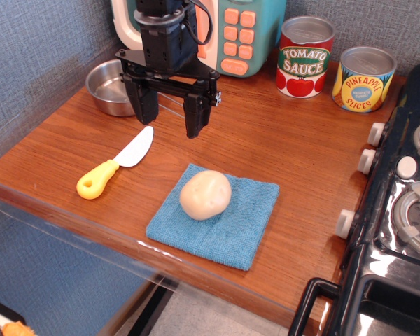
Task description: Move the pot so it's above the potato.
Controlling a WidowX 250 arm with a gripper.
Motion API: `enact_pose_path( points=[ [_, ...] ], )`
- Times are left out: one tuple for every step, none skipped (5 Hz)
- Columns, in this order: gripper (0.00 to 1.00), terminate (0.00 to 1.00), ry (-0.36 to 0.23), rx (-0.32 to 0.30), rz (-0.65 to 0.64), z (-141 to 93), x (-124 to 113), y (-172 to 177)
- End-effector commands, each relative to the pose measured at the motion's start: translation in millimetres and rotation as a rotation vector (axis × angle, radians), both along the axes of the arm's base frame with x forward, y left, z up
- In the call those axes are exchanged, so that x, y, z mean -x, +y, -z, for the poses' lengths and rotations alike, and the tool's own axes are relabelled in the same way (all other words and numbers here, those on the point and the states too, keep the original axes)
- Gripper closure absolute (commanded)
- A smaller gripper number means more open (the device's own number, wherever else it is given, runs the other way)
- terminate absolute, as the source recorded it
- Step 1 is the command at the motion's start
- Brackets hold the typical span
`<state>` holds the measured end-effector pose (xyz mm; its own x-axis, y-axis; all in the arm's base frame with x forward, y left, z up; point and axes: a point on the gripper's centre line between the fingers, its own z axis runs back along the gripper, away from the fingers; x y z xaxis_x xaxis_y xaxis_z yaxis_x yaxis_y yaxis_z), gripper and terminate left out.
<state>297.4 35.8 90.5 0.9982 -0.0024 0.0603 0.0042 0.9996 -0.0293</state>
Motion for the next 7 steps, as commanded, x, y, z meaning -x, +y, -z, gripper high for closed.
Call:
enact_pose_path(
  points=[
    [0.0, 0.0, 0.0, 0.0, 0.0, 0, 0, 0],
    [0.0, 0.0, -0.025, 0.015, -0.028, -5, -25, 16],
    [0.0, 0.0, -0.058, -0.002, -0.095, -13, -51, 43],
    [0.0, 0.0, -0.079, -0.017, -0.159, -20, -77, 69],
    [0.0, 0.0, -0.102, -0.066, -0.205, -30, -103, 91],
    [0.0, 0.0, -0.097, -0.072, -0.266, -22, -123, 111],
    [0.0, 0.0, -0.062, -0.071, -0.27, -3, -137, 106]
  ],
)
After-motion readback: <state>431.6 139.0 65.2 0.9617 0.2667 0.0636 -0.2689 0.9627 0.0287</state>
